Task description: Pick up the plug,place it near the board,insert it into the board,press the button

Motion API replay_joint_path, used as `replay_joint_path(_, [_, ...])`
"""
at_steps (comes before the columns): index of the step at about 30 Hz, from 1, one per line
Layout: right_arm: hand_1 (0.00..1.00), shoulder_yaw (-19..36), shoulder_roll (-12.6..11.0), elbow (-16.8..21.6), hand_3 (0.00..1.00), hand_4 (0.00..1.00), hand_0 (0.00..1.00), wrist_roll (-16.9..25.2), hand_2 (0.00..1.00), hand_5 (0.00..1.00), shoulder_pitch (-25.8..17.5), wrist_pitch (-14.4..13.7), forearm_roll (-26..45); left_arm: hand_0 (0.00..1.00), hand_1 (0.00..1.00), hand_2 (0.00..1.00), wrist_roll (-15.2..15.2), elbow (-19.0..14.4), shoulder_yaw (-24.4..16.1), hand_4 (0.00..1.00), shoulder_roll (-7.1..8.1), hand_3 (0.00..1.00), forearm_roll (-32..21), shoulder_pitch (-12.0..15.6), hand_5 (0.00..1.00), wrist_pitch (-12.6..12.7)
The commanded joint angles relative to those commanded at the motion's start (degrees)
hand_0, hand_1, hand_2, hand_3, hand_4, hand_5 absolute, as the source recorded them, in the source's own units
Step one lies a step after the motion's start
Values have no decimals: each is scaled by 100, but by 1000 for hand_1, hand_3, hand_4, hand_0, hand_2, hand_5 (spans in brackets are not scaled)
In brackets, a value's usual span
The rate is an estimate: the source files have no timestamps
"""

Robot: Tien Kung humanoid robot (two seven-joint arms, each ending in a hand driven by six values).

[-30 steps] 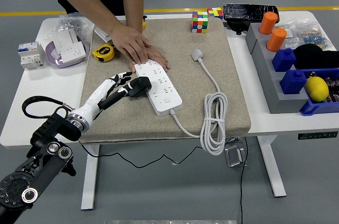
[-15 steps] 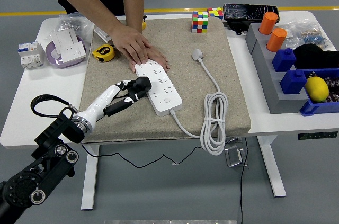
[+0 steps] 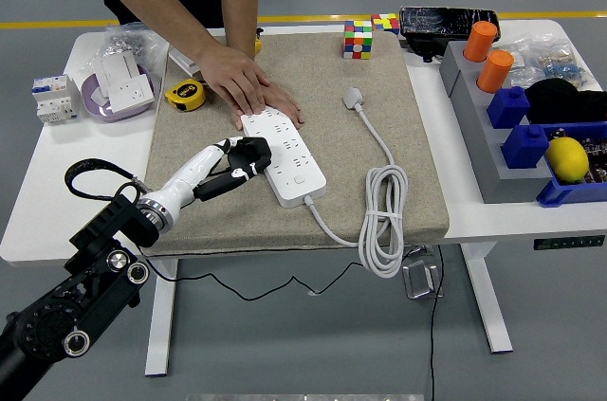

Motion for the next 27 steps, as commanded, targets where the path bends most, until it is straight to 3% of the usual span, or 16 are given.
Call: replay_joint_path(27, [925, 7, -5, -7, 872, 998, 998, -1, 860, 998, 7, -13, -15, 998, 981, 943, -26, 117, 307, 998, -33, 930, 82, -206, 998, 13])
